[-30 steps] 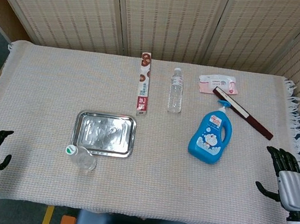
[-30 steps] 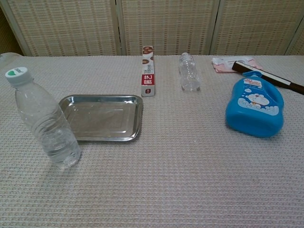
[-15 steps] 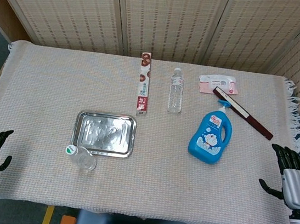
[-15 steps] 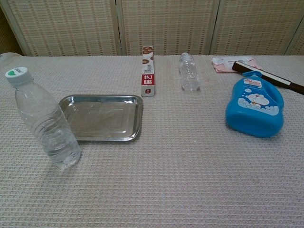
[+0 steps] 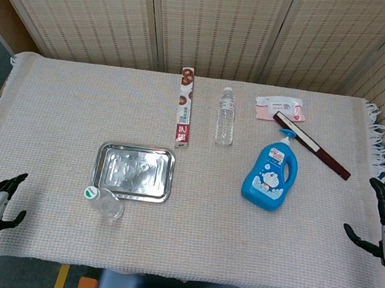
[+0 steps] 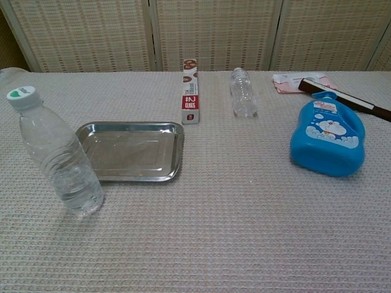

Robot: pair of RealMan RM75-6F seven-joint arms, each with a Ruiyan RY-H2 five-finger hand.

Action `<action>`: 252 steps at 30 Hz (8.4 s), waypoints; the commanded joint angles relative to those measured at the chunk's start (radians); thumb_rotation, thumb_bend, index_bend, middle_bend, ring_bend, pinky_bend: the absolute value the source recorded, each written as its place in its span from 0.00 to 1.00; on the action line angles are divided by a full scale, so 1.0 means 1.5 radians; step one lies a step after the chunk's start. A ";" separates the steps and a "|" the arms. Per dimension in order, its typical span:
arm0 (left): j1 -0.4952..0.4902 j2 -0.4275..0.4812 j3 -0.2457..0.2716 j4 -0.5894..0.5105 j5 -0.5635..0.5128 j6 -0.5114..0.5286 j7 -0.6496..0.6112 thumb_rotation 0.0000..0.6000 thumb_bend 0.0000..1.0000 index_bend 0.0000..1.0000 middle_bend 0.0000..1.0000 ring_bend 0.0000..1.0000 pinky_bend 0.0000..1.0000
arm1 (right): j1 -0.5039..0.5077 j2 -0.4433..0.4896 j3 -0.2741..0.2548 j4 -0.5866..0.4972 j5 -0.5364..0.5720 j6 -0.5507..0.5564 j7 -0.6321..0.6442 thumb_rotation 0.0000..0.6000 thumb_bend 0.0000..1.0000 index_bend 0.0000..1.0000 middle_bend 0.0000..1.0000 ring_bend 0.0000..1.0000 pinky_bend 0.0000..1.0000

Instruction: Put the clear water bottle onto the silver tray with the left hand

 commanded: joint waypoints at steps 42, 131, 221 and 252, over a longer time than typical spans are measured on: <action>-0.062 -0.143 -0.025 -0.044 0.060 -0.045 -0.325 1.00 0.38 0.00 0.00 0.00 0.16 | 0.009 0.006 -0.008 -0.005 0.000 -0.024 0.020 1.00 0.14 0.05 0.07 0.00 0.06; -0.194 -0.200 -0.206 0.138 -0.113 0.082 -0.072 1.00 0.46 0.58 0.73 0.53 0.48 | 0.039 0.006 -0.021 -0.009 0.042 -0.120 0.005 1.00 0.14 0.06 0.07 0.00 0.06; -0.239 -0.206 -0.254 0.173 -0.164 -0.044 -0.252 1.00 0.49 0.58 0.74 0.53 0.43 | 0.051 0.004 -0.026 -0.003 0.059 -0.154 -0.007 1.00 0.14 0.06 0.07 0.00 0.06; -0.243 -0.395 -0.236 0.160 -0.204 0.003 -0.265 1.00 0.50 0.55 0.71 0.51 0.43 | 0.057 0.005 -0.023 -0.002 0.069 -0.170 0.001 1.00 0.14 0.06 0.07 0.00 0.06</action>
